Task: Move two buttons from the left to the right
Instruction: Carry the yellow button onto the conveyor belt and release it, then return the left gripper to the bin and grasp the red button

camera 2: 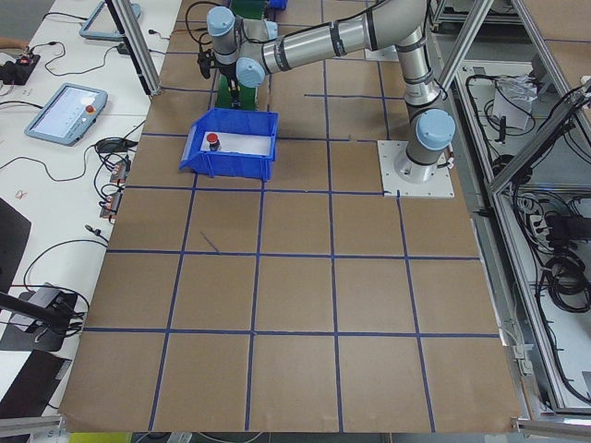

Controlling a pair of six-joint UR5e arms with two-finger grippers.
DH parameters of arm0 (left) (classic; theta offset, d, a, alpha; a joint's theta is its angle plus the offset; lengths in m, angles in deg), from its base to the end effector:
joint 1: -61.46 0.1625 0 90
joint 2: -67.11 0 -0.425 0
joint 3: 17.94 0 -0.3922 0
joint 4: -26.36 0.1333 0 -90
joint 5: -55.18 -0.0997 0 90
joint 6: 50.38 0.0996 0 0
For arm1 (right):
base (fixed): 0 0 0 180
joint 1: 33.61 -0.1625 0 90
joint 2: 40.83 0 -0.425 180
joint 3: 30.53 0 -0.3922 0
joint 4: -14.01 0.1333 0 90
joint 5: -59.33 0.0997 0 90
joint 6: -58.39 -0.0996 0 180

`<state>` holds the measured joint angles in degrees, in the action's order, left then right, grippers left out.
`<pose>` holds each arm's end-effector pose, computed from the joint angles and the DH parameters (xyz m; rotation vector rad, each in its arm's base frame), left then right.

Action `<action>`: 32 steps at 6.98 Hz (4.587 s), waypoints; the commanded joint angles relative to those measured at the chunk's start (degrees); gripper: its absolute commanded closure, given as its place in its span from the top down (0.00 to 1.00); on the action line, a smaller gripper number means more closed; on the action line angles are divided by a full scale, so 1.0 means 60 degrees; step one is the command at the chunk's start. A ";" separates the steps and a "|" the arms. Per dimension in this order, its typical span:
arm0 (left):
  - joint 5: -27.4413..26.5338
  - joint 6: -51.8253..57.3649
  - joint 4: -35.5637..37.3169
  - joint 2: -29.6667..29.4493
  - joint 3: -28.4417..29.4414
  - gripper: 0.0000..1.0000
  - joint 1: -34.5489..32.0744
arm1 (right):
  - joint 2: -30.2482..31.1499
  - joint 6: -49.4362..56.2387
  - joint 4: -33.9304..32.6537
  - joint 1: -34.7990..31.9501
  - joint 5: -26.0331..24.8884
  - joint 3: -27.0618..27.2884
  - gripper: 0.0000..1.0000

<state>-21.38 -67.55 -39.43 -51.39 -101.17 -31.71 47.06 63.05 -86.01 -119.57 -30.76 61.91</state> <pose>-0.1933 -0.6612 0.2983 0.3465 -2.8824 0.0015 0.0965 -0.5235 0.4665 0.0168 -3.1292 0.1489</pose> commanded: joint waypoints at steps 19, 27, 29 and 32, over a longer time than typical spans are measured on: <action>-0.1655 0.3888 0.1250 -0.0641 0.0044 0.96 0.2212 | 0.0015 0.0000 -0.0015 0.0014 0.0000 0.0002 1.00; -0.1230 0.3713 0.1383 -0.0701 0.0074 0.34 0.2212 | 0.0015 0.0000 -0.0015 0.0000 0.0000 -0.0012 1.00; -0.1332 0.3611 0.1224 -0.0016 0.0146 0.34 0.2212 | 0.0015 0.0000 -0.0015 0.0000 0.0000 -0.0012 1.00; -0.1230 0.2269 -0.0371 0.1333 0.0132 0.35 0.1617 | 0.0000 0.0000 -0.0015 0.0000 0.0000 -0.0012 1.00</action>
<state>-29.05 -50.12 -38.88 -46.19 -100.46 -19.53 47.13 63.05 -86.10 -119.57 -30.76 61.84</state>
